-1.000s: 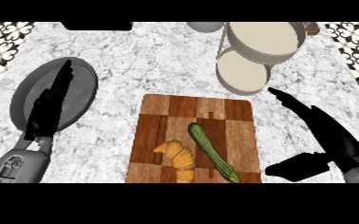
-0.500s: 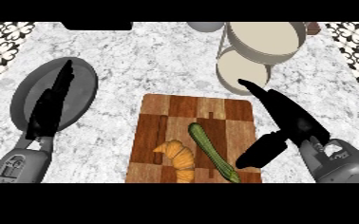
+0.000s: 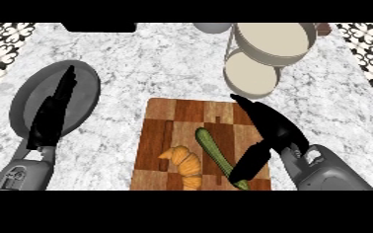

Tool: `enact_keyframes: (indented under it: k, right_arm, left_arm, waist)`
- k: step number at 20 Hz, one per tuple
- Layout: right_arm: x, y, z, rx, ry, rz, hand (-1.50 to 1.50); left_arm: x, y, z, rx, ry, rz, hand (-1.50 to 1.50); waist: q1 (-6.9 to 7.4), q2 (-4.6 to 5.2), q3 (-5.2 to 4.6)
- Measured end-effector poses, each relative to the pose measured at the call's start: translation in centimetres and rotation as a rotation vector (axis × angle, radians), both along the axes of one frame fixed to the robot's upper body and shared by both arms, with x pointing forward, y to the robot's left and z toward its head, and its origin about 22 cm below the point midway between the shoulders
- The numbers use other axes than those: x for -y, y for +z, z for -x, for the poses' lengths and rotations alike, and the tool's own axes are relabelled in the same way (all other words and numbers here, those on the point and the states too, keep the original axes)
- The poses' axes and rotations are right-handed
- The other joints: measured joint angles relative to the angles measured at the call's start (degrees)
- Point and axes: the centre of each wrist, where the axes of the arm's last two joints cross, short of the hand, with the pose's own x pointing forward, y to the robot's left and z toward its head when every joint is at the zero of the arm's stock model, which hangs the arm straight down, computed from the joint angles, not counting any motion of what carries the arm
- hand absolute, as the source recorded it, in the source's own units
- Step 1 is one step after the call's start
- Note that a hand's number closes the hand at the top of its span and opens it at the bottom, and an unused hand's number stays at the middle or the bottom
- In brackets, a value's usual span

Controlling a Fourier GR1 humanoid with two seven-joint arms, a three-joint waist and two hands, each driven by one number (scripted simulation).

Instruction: Pick the squash from the cutting board and place it in the tiered basket

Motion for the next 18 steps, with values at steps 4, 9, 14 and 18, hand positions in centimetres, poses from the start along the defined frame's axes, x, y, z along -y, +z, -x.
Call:
enact_keyframes:
  k: [4,9,14,18]
  right_arm:
    - [-0.6,-0.5,0.2,-0.011,0.007,0.018,-1.5]
    - [-1.3,-1.0,0.5,0.0,0.03,0.044,-1.5]
    - [-1.6,-2.3,1.6,0.019,0.049,0.119,-1.5]
    - [-2.6,-2.2,2.0,0.049,0.063,0.14,-1.5]
  left_arm:
    - [-0.4,0.9,-0.1,0.002,0.001,0.001,0.0]
    - [-0.6,1.2,-0.6,-0.001,0.002,-0.005,0.0]
    - [-0.2,0.9,-0.5,-0.002,0.007,-0.007,0.0]
    - [-0.1,0.7,-0.3,-0.003,0.01,-0.007,0.0]
  waist:
    - [-0.06,-0.03,0.01]
    - [-0.2,-0.01,0.01]
    - [-0.28,-0.04,0.02]
    - [-0.24,-0.05,0.01]
